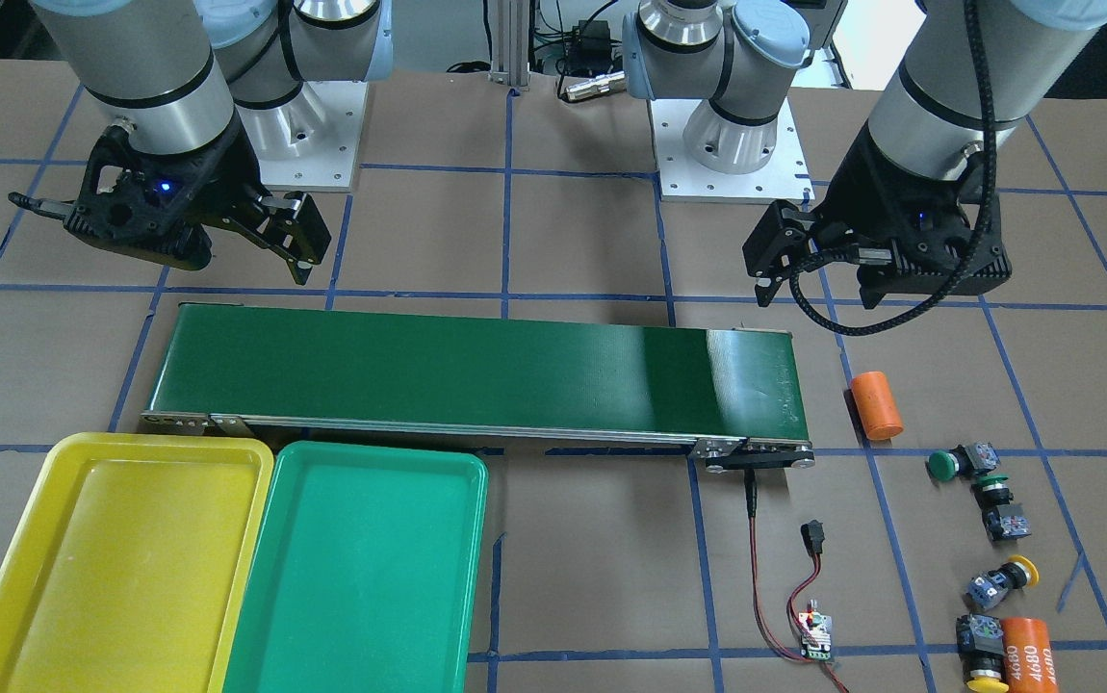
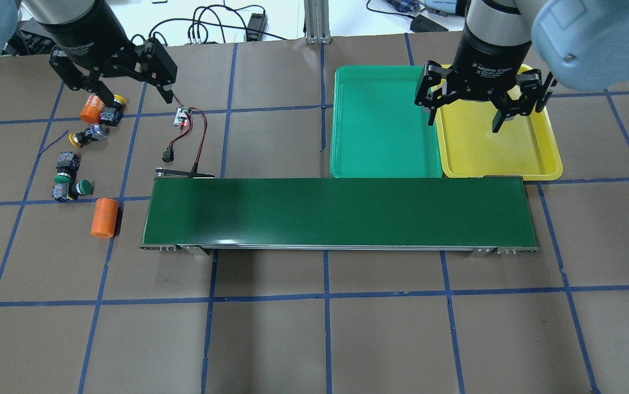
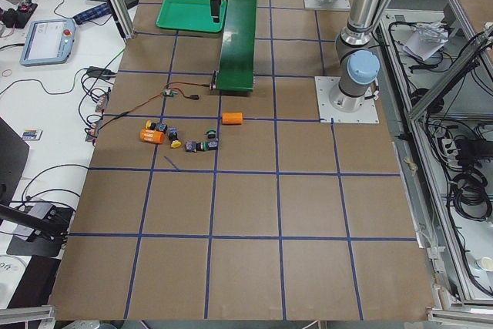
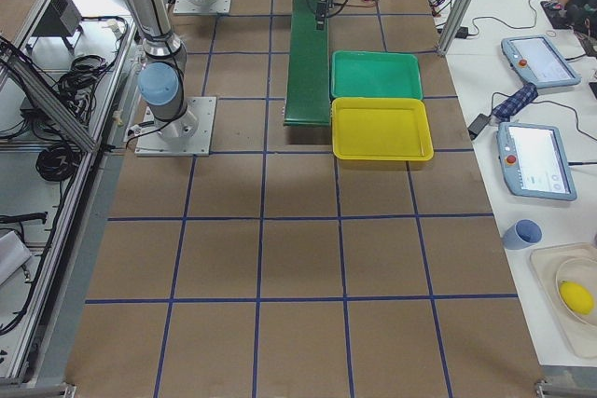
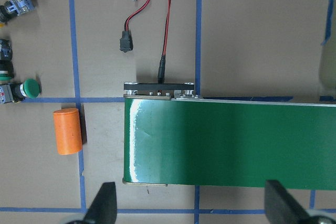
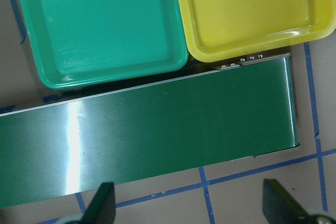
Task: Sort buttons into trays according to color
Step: 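Move the left gripper down to the plain orange cylinder, then grasp the plain orange cylinder with the left gripper and lift, then place the orange cylinder on the conveyor belt and release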
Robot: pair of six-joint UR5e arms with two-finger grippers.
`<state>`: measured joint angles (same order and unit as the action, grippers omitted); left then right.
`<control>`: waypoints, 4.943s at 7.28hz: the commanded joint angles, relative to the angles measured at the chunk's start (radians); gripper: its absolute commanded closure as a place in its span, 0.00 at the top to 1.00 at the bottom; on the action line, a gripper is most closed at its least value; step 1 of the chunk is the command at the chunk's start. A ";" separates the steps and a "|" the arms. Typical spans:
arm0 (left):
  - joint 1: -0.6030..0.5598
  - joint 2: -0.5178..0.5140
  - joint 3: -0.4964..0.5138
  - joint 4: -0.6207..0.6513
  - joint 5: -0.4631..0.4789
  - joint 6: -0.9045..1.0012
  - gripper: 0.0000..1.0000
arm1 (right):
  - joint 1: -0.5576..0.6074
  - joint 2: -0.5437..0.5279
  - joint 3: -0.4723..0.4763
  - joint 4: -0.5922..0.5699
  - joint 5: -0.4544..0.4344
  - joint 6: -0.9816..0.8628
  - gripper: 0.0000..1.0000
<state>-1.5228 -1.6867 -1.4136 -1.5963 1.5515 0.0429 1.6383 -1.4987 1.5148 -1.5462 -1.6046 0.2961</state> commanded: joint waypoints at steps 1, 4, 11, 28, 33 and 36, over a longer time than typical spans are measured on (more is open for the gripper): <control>0.000 -0.007 0.001 0.001 0.007 0.005 1.00 | 0.000 0.000 0.001 0.000 0.000 0.000 1.00; 0.167 -0.034 -0.065 0.021 0.068 0.058 1.00 | 0.000 0.000 0.001 0.000 0.000 0.000 1.00; 0.457 -0.166 -0.400 0.348 0.067 0.276 1.00 | 0.000 0.000 -0.001 0.000 0.000 0.000 1.00; 0.117 -0.119 -0.409 0.394 0.026 -0.805 0.00 | 0.000 0.000 0.001 0.000 0.000 0.000 1.00; 0.067 -0.139 -0.421 0.280 -0.117 -1.106 0.07 | 0.000 0.000 0.001 0.000 0.000 0.000 1.00; 0.102 -0.104 -0.348 0.282 -0.111 -0.887 1.00 | 0.000 0.000 0.001 0.000 0.000 0.000 1.00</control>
<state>-1.4451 -1.8107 -1.8164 -1.3113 1.4415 -0.9336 1.6383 -1.4987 1.5156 -1.5462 -1.6045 0.2961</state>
